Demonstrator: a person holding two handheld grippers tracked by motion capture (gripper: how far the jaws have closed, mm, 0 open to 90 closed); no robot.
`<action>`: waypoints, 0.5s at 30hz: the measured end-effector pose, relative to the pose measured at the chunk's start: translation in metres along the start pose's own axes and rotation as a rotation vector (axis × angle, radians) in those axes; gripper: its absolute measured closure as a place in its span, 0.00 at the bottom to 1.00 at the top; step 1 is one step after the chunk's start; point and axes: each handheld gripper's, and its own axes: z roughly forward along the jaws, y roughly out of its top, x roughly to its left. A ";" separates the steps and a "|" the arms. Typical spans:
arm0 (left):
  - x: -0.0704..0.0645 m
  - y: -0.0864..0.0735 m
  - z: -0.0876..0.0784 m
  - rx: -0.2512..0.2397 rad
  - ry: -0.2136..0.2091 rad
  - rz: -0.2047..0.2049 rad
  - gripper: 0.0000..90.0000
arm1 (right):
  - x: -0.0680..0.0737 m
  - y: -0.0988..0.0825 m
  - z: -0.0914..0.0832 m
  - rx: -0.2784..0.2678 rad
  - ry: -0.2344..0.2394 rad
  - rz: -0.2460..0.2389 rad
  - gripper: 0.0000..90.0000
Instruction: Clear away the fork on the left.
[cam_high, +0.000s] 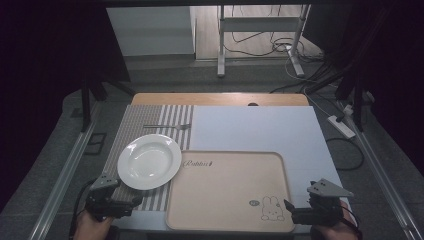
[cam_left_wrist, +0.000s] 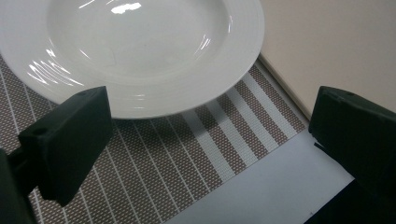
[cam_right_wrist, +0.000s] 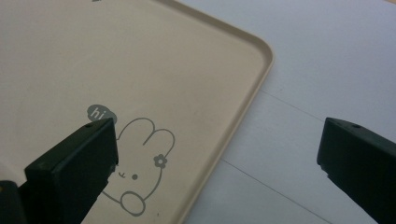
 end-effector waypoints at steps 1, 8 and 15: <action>0.000 0.000 0.000 0.002 0.001 -0.002 0.01 | 0.000 0.000 0.000 0.002 0.001 -0.003 0.00; 0.001 0.003 0.005 0.047 -0.012 -0.006 0.00 | 0.000 0.000 0.001 0.008 -0.003 -0.003 0.00; 0.000 0.009 0.008 0.056 -0.043 -0.003 0.00 | 0.000 0.001 0.002 0.019 0.002 -0.008 0.00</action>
